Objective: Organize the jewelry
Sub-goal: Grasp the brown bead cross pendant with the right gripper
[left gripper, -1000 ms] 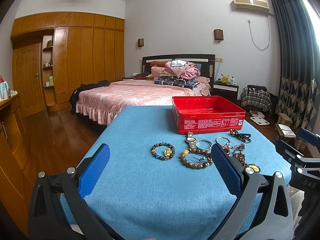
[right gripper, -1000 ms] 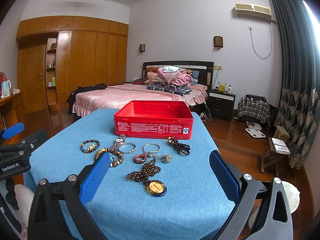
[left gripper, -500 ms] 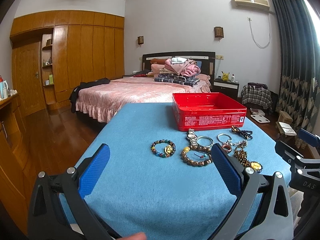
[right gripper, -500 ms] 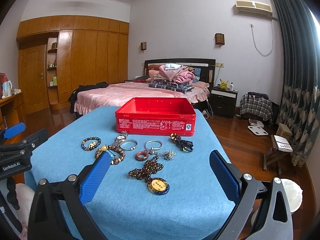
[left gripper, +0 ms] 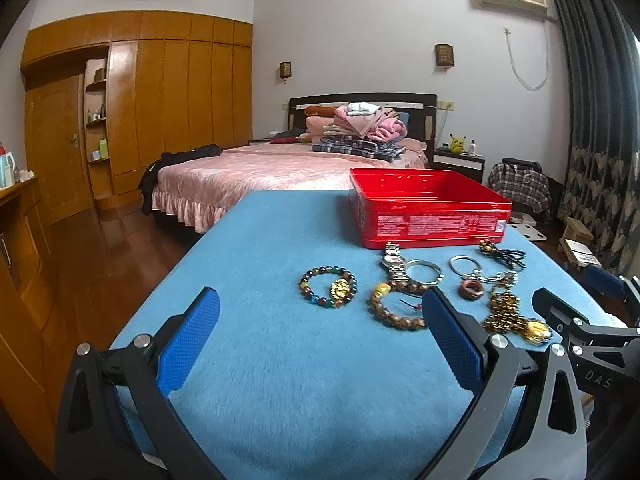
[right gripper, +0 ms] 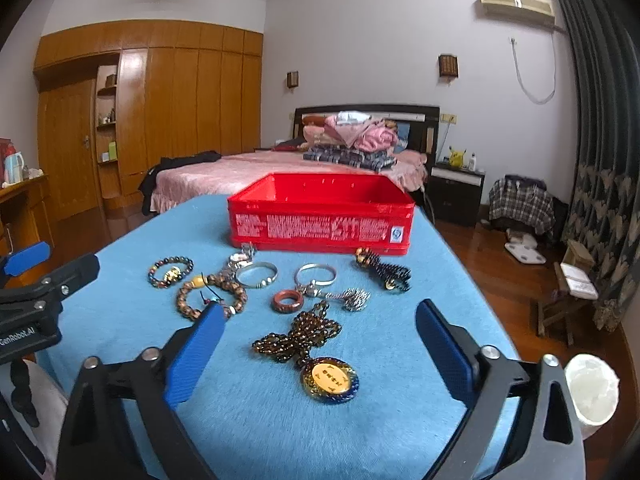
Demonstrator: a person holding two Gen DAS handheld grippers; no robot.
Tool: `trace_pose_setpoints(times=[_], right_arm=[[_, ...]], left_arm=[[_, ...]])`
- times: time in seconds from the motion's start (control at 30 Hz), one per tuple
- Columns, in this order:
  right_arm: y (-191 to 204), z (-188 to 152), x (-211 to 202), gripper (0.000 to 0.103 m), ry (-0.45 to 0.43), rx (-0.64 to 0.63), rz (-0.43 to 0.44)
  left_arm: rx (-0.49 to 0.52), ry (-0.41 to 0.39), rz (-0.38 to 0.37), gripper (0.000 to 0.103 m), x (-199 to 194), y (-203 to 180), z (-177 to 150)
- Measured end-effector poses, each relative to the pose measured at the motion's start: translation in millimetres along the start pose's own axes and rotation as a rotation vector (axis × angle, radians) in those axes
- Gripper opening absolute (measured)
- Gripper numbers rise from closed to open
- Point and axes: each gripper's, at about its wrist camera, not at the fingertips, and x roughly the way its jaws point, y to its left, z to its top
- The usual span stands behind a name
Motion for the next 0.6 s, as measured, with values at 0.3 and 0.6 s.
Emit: trace_pose_setpoints(times=[0.3, 0.6], right_arm=[[-3, -16, 42, 0.064, 0.113, 0.038, 0.031], [1, -19, 61, 0.049, 0.126, 0.05, 0.066]], left_arm=[[-0.01, 0.01, 0.02, 0.098, 28, 3, -8], [-0.024, 0.023, -0.012, 0.098, 43, 3, -12]])
